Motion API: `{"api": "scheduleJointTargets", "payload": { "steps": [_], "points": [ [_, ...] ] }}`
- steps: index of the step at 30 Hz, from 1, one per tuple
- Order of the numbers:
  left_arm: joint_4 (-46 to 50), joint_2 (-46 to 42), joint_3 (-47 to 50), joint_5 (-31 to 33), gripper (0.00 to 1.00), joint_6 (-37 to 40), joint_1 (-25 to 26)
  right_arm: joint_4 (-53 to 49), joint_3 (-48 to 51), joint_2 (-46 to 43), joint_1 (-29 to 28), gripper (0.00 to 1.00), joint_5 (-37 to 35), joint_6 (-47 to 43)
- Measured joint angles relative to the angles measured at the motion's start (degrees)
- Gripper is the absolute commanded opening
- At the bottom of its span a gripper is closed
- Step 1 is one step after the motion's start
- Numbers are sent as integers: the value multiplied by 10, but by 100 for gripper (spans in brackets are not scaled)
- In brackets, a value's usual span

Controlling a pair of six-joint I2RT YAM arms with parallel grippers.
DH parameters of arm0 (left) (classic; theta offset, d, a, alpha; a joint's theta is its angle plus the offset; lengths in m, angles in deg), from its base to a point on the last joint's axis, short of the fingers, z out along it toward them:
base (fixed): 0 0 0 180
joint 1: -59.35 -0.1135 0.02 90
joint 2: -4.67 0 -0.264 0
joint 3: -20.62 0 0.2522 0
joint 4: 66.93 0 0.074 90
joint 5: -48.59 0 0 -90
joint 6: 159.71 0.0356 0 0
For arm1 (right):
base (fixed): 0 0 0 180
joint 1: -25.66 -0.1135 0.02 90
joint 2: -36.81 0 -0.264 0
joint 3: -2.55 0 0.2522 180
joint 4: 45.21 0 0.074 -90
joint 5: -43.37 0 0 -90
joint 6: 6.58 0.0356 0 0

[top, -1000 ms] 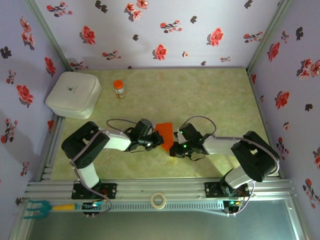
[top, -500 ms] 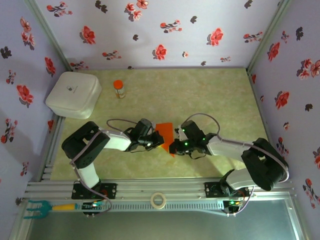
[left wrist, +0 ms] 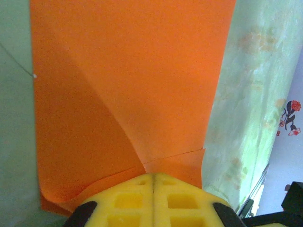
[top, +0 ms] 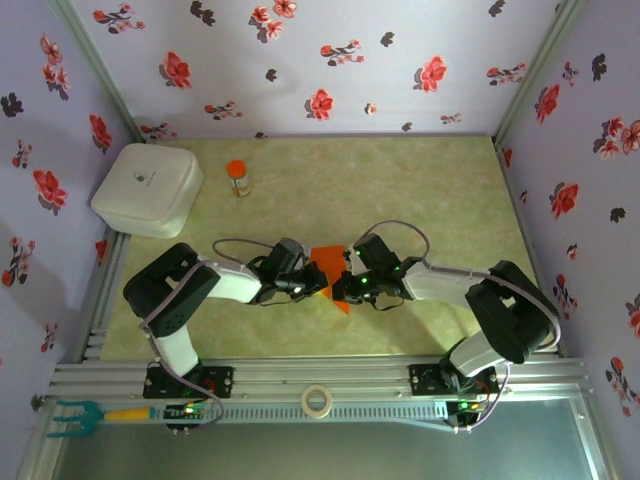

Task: Fold a paper plane with a square sheet of paper (pick it up from the middle)
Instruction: Third fold the triangle at the center of the table.

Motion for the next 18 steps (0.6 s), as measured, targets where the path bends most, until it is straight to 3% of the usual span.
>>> {"api": "scheduleJointTargets", "payload": {
  "steps": [18],
  "points": [
    [0, 0, 0, 0, 0, 0, 0, -10, -17, 11, 0, 1, 3, -4]
  ]
}}
